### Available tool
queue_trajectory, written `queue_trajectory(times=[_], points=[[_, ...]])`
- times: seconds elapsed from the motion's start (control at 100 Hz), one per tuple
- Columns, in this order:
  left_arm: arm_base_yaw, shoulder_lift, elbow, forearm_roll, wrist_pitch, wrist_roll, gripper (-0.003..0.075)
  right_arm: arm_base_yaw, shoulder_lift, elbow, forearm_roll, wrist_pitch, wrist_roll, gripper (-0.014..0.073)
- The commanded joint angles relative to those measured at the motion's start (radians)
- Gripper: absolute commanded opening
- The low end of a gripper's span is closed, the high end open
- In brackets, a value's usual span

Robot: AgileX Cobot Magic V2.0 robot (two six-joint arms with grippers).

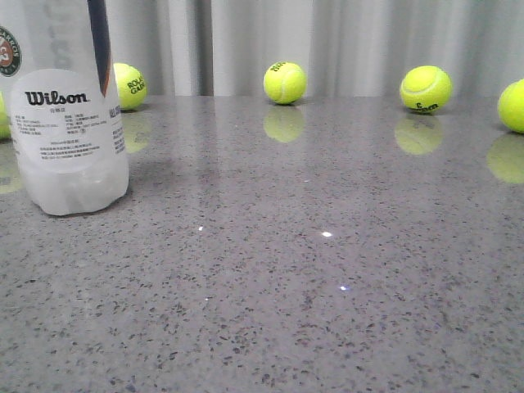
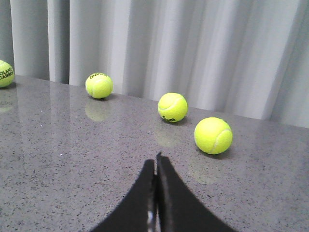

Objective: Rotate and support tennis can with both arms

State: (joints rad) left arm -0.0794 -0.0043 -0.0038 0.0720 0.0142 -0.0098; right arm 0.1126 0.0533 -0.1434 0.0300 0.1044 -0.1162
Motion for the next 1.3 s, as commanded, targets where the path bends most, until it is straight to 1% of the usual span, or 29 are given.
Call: queue_trajectory(times=[0.0, 0.45, 0.61, 1.29], points=[[0.002, -0.039, 0.046, -0.009, -0.075, -0.009, -0.0021, -0.015, -0.075, 0.017, -0.014, -0.085, -0.009, -0.0067], [0.002, -0.039, 0.046, -0.009, -0.075, -0.009, -0.0021, -0.131, -0.080, 0.121, -0.057, -0.104, 0.125, -0.0067], [0.002, -0.039, 0.046, -0.009, -0.075, -0.009, -0.0021, -0.132, -0.080, 0.169, -0.058, -0.171, 0.139, -0.0067], [0.002, -0.039, 0.046, -0.009, -0.075, -0.009, -0.0021, -0.132, -0.080, 0.168, -0.058, -0.172, 0.142, -0.0067]])
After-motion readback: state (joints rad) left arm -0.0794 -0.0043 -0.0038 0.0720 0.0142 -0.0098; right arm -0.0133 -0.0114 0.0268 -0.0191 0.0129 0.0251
